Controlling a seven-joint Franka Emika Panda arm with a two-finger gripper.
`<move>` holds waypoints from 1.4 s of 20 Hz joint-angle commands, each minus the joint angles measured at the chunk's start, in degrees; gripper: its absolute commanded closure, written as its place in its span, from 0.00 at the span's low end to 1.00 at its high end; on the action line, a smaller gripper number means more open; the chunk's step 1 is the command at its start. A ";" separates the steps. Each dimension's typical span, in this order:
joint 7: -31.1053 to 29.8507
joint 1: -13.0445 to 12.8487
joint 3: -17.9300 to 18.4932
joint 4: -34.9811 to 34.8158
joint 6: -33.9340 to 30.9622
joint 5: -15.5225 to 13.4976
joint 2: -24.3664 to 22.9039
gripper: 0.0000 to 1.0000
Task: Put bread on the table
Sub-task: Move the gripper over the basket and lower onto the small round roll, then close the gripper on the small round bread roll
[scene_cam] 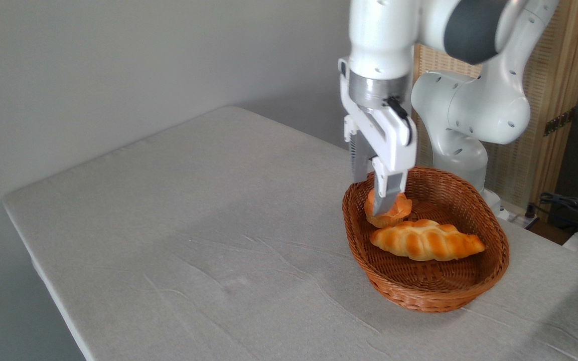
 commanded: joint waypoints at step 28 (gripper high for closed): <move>6.42 -2.71 3.06 -6.09 -0.08 3.06 -0.18 0.76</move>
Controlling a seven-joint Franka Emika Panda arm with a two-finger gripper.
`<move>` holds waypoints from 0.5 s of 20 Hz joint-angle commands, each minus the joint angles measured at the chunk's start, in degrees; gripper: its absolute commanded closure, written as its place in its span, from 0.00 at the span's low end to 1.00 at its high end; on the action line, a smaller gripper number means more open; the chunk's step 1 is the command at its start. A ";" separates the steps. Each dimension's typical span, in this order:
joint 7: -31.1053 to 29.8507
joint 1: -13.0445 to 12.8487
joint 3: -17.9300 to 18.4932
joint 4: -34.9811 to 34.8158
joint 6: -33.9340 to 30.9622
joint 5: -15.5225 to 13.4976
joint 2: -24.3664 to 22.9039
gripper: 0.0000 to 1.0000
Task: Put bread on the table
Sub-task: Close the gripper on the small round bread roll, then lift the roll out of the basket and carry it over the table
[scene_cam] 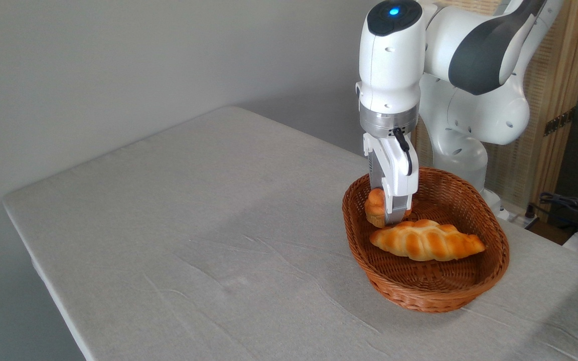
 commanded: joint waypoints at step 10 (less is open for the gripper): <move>0.75 -6.34 0.42 7.81 -8.82 10.61 4.07 0.74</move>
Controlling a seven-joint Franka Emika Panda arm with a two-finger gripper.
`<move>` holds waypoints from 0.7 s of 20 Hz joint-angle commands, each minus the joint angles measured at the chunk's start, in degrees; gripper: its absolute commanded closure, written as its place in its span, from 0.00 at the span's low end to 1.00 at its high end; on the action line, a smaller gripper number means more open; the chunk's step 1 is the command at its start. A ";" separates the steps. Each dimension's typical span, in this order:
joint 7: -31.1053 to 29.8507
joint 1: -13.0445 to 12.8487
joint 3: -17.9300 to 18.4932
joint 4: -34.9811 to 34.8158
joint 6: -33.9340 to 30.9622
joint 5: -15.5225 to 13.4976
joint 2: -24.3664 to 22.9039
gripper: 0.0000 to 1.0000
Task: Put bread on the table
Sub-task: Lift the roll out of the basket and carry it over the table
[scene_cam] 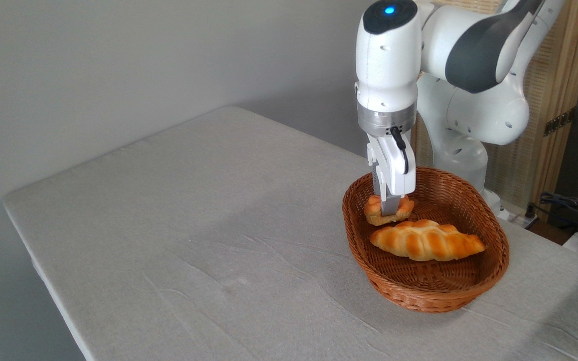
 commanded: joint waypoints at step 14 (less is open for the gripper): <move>-23.25 -19.63 0.00 49.39 -5.59 -9.20 36.80 0.61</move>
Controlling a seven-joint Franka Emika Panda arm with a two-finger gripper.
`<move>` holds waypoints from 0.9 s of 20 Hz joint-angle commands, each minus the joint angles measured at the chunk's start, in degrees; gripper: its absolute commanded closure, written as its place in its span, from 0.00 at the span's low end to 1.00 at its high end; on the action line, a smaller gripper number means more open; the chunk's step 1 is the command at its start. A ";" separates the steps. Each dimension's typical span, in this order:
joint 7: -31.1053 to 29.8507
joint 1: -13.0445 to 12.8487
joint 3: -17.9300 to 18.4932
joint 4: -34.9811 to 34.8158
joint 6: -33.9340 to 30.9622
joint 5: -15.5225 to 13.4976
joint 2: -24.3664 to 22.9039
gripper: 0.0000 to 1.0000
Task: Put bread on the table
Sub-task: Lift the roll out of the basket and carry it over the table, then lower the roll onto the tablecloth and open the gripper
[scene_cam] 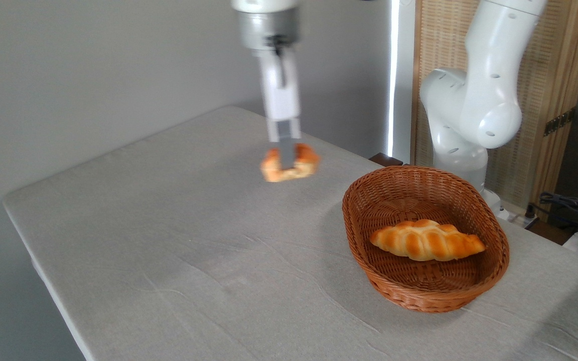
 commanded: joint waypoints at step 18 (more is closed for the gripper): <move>-24.35 -7.29 -7.97 13.65 15.38 -1.13 27.37 0.00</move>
